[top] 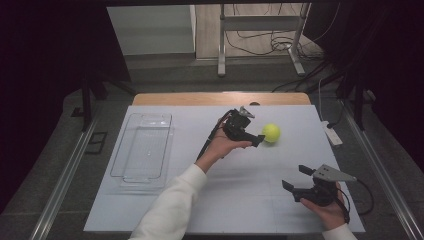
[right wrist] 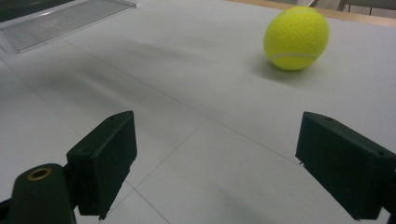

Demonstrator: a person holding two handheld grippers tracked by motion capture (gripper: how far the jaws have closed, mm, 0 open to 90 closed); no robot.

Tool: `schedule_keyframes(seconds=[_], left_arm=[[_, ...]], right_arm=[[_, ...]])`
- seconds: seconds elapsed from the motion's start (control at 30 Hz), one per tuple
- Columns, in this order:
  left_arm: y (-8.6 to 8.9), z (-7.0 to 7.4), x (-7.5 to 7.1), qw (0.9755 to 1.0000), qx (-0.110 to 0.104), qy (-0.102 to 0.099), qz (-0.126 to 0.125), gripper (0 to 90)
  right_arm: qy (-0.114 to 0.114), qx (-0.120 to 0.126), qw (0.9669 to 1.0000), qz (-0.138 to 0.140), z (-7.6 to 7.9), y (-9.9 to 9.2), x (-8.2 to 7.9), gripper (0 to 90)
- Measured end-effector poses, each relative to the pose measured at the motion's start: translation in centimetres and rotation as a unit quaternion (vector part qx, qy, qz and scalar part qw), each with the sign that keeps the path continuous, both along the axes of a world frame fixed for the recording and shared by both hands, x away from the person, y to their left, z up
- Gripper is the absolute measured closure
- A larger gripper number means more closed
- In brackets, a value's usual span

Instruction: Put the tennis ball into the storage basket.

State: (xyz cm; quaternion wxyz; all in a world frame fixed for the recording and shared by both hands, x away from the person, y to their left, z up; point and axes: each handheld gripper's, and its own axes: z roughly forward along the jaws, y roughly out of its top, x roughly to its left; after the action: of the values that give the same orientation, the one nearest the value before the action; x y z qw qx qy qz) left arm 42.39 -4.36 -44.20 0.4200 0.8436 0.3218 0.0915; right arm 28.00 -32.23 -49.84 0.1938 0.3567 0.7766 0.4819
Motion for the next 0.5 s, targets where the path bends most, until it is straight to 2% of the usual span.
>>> schedule_keyframes(seconds=[0.5], left_arm=[[-0.80, -0.42, 0.95, 1.0000, 0.002, 0.009, 0.002, 13.5]], right_arm=[[0.001, -0.001, 1.0000, 0.001, -0.09, 0.12, 0.04, 12.9]])
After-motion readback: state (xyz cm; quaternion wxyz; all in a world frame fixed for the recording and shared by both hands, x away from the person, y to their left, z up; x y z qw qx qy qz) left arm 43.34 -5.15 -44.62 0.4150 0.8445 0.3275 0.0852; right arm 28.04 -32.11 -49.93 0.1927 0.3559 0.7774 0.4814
